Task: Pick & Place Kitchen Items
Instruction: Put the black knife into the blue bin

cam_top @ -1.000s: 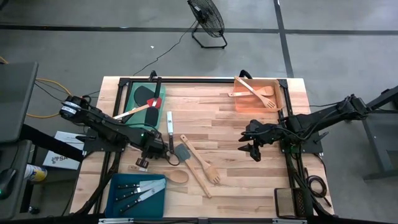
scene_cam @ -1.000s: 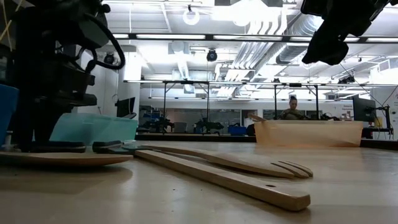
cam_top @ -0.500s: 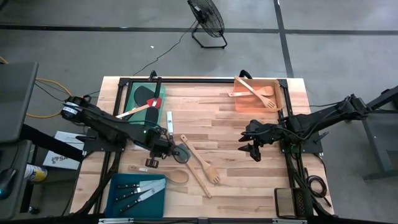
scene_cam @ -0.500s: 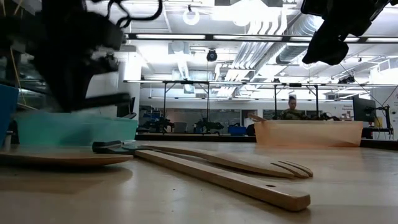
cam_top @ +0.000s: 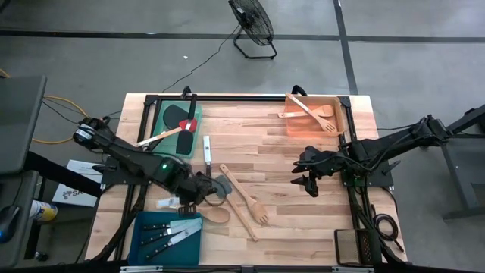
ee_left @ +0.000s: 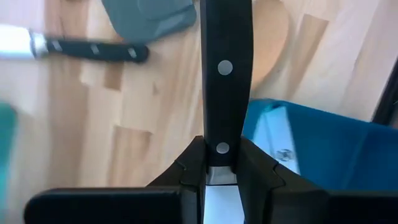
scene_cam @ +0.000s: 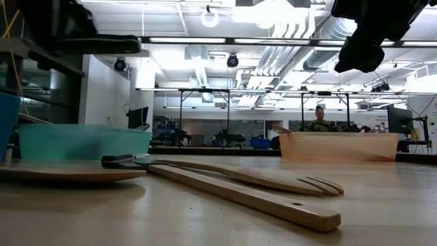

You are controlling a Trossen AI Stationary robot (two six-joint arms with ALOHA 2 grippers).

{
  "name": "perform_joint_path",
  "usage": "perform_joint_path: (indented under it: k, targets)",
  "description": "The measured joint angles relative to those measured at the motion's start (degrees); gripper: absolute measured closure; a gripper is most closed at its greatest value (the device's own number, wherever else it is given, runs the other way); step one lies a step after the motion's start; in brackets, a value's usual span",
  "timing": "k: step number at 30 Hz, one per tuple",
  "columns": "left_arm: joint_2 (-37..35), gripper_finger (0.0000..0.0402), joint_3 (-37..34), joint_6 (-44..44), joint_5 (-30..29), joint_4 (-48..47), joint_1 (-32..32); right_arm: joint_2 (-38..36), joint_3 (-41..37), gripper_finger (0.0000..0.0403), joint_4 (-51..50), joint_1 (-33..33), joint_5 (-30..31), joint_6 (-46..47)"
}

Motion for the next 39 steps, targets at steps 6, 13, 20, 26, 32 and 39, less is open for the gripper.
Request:
perform_joint_path:
  k: [6, 13, 20, 26, 32, 39]
  targets:
    - [0.0, 0.0349, 0.0, -15.3, -0.2, 0.1, -5.8, 0.0, 0.0, 0.0207, -0.1, 0.0, 0.0, 0.0]
    - [0.0, 0.0349, 0.0, -25.8, -0.5, 0.1, -13.5, 0.0, 0.0, 0.0207, -0.8, 0.0, -0.1, -0.1]
    - [1.2, 0.0349, 0.0, -33.8, -3.3, 0.9, -19.6, 0.0, 0.0, 0.0207, -0.9, 0.0, 0.0, -0.4]
    - [4.5, 0.0349, 0.0, -36.2, -3.5, 3.3, -22.2, 0.0, 0.0, 0.0207, -1.3, 0.0, 0.0, -0.4]
    - [7.9, 0.0349, 0.0, -38.2, -1.1, 3.7, -22.4, 0.0, 0.0, 0.0207, -1.3, 0.0, -0.1, -0.4]
    - [11.1, 0.0349, 0.0, -39.6, 2.1, 3.8, -22.7, 0.0, 0.0, 0.0207, -1.4, 0.0, 0.0, -0.4]
